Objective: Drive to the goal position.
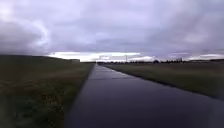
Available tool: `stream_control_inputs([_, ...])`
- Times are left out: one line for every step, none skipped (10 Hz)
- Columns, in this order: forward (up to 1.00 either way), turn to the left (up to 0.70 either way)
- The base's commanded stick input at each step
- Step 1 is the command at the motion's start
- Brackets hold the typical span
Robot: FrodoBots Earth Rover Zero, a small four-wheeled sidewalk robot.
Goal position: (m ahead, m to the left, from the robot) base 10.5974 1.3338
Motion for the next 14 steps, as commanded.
stream_control_inputs([0.70,0.00])
stream_control_inputs([0.70,0.00])
stream_control_inputs([0.70,0.00])
stream_control_inputs([0.70,0.00])
stream_control_inputs([0.70,0.00])
stream_control_inputs([0.70,0.00])
stream_control_inputs([0.70,0.00])
stream_control_inputs([0.70,0.00])
stream_control_inputs([0.70,0.27])
stream_control_inputs([0.70,0.27])
stream_control_inputs([0.70,0.27])
stream_control_inputs([0.70,0.25])
stream_control_inputs([0.70,0.06])
stream_control_inputs([0.70,0.00])
